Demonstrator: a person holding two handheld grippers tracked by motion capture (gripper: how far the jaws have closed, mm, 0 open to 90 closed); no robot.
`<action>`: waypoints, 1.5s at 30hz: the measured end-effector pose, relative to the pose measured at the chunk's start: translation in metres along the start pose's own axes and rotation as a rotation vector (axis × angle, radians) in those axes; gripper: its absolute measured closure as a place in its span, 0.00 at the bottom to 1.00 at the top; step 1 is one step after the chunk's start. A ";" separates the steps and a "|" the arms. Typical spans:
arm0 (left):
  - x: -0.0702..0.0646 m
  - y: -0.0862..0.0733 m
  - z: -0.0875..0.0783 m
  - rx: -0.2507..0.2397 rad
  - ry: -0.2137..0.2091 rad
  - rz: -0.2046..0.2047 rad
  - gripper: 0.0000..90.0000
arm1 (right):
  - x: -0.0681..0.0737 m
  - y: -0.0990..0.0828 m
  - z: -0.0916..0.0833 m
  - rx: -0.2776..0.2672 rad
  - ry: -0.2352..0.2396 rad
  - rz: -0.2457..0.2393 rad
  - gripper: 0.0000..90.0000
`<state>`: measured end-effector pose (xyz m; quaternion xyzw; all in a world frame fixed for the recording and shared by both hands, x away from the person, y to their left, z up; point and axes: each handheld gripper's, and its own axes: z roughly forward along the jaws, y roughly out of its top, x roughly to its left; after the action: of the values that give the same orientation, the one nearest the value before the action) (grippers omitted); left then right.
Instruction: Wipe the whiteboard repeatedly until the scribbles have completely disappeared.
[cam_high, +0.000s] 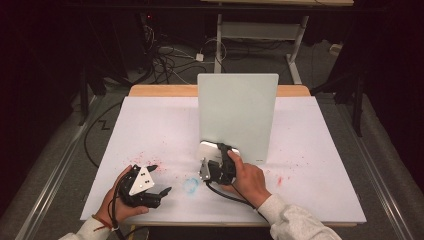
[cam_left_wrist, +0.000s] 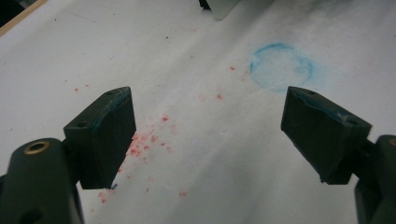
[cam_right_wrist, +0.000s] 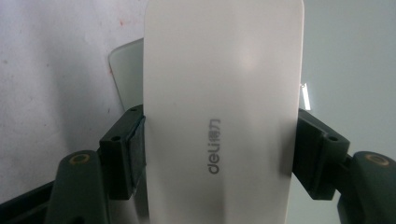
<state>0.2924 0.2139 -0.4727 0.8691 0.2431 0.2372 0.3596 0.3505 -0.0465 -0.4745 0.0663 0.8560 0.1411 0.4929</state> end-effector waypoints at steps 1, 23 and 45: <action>0.000 0.000 0.000 0.001 0.001 -0.001 0.19 | -0.001 0.000 -0.001 0.004 -0.002 0.006 0.33; -0.002 0.001 0.001 0.008 0.004 0.008 0.19 | -0.080 -0.096 -0.031 0.056 -0.107 0.318 0.33; -0.001 0.001 -0.002 -0.001 0.011 0.008 0.19 | -0.058 -0.124 -0.029 0.094 -0.067 0.299 0.33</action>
<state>0.2909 0.2144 -0.4710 0.8685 0.2414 0.2436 0.3579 0.3580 -0.1841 -0.4504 0.2207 0.8253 0.1704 0.4911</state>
